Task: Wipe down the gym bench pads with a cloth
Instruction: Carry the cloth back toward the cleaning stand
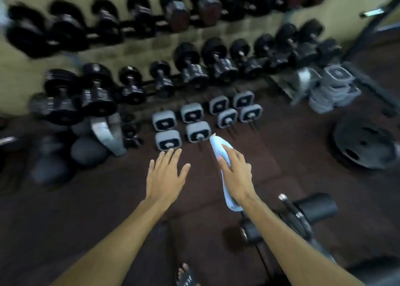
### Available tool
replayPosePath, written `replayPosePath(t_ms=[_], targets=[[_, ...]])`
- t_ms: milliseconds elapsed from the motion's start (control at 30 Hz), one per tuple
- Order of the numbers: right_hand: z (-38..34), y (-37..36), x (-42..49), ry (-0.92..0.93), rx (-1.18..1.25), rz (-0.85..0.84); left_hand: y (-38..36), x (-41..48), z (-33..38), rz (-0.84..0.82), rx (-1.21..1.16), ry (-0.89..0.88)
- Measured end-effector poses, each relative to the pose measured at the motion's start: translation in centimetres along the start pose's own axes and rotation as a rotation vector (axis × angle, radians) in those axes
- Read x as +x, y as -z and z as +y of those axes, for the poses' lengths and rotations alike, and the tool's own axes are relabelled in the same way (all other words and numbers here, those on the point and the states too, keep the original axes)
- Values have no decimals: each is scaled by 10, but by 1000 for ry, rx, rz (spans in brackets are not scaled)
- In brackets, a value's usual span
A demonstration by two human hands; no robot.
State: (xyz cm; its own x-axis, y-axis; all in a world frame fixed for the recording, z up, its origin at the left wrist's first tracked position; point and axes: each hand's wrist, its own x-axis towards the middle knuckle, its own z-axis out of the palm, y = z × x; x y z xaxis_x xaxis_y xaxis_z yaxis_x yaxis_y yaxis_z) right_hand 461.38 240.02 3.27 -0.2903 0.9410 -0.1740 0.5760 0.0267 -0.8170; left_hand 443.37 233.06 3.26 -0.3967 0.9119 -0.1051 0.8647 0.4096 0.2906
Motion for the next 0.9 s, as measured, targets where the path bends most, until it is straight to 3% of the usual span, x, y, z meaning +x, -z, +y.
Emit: replayPosePath(t_ms=[367,900], targets=[[-326,-261,52,404,-82,-495,204,-12,-294,284,-59,592],[-573,-628,26,679,-153,-1176,331,-49,-610,502,-181,1291]])
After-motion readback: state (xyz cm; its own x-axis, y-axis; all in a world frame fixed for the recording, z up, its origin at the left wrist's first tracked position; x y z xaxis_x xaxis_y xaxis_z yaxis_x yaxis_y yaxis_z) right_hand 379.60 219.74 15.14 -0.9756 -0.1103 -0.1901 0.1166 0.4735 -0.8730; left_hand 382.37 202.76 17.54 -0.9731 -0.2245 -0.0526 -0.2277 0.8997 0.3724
